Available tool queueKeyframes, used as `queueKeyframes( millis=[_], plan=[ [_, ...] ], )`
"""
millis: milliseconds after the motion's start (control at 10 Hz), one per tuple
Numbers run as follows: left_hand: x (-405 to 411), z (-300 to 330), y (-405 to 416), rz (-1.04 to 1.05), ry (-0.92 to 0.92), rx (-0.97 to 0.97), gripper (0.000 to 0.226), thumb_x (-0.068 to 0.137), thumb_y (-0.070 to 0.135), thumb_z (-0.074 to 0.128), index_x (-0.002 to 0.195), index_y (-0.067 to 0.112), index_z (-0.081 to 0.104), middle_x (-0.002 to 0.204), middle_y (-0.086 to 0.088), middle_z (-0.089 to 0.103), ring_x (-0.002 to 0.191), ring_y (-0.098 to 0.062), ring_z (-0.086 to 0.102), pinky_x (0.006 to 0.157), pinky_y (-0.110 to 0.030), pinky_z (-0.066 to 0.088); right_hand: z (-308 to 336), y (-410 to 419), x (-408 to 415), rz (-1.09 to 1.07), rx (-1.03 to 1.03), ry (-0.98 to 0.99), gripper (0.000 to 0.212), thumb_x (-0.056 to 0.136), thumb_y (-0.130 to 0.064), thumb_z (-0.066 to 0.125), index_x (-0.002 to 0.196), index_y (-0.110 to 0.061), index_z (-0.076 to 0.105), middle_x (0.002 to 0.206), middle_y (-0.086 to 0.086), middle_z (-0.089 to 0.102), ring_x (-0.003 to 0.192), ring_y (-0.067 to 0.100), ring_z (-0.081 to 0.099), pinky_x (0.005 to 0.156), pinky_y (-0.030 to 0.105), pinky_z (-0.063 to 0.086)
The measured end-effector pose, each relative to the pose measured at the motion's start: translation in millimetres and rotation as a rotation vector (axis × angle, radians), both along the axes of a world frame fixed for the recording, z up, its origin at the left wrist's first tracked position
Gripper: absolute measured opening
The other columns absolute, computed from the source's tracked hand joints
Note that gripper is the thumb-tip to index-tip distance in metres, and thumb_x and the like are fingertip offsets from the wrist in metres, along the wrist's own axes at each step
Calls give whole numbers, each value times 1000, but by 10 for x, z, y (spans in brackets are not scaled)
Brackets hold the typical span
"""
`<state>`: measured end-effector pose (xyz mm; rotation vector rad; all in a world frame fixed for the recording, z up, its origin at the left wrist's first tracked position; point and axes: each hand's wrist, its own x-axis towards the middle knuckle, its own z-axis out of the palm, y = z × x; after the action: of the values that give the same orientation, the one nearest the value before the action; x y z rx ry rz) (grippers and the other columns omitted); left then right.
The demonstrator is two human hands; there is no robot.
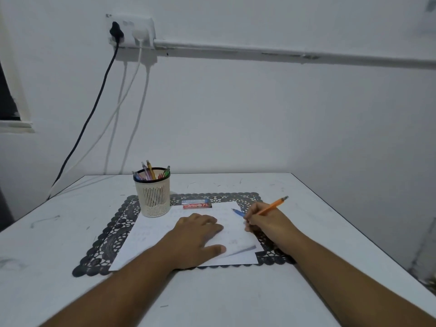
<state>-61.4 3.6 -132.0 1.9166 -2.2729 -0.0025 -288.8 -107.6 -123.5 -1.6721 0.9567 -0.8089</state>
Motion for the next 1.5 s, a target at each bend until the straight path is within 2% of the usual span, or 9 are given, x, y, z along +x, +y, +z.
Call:
queueKeyframes(
  millis=[200,400,500,600,700,900,1200,1400,1500],
  plan=[
    [-210,-11,-62,86,-3,3,66,97,69,41,154,36,38,162,9,32,147,-17,26,119,-44,23,45,22,9,3,-55,42,5,91,2,63,93,1,67,93,24,74,82,26,78,92,48,61],
    [-280,-89,-141,155,-19,10,82,88,84,36,154,35,34,163,8,28,148,-20,22,117,-45,21,46,28,16,59,-7,40,8,90,5,62,97,8,63,89,26,74,86,34,77,94,55,57],
    [-267,-136,-145,164,-10,25,94,81,91,31,156,34,30,166,7,24,150,-21,18,119,-47,18,54,31,30,65,-35,57,5,91,2,64,95,4,65,90,25,74,82,29,77,85,44,62],
    [-271,-140,-144,174,-14,38,94,83,90,31,158,34,27,167,6,20,152,-21,15,120,-47,16,62,56,61,56,-94,81,3,89,1,65,92,1,66,84,23,74,72,26,74,68,31,61],
    [-289,-120,-131,180,-16,54,92,84,89,33,158,35,26,168,6,18,153,-21,13,121,-47,15,53,96,96,61,-151,98,5,86,3,64,85,-2,64,72,19,71,61,23,67,61,32,55],
    [-300,-102,-113,178,-33,62,92,85,88,31,159,34,24,169,5,17,153,-22,14,121,-48,15,43,104,105,57,-140,129,11,86,-2,67,80,-11,65,75,25,70,63,31,62,63,44,51],
    [-290,-117,-125,175,-38,57,93,85,89,30,159,34,24,169,5,18,153,-22,14,121,-48,15,46,108,114,54,-153,141,7,91,0,64,85,-4,62,64,10,68,55,17,62,47,27,46],
    [-291,-116,-119,174,-29,51,92,85,89,30,159,33,24,169,6,17,153,-21,13,121,-48,14,20,88,100,53,-134,145,14,89,-2,65,79,-11,60,76,29,68,58,21,63,48,31,47],
    [-292,-110,-121,175,-29,57,92,86,88,30,160,34,24,169,6,17,153,-22,12,121,-48,14,24,102,120,69,-143,125,7,89,-1,66,84,-2,61,79,31,68,58,20,63,46,26,45]
  ],
)
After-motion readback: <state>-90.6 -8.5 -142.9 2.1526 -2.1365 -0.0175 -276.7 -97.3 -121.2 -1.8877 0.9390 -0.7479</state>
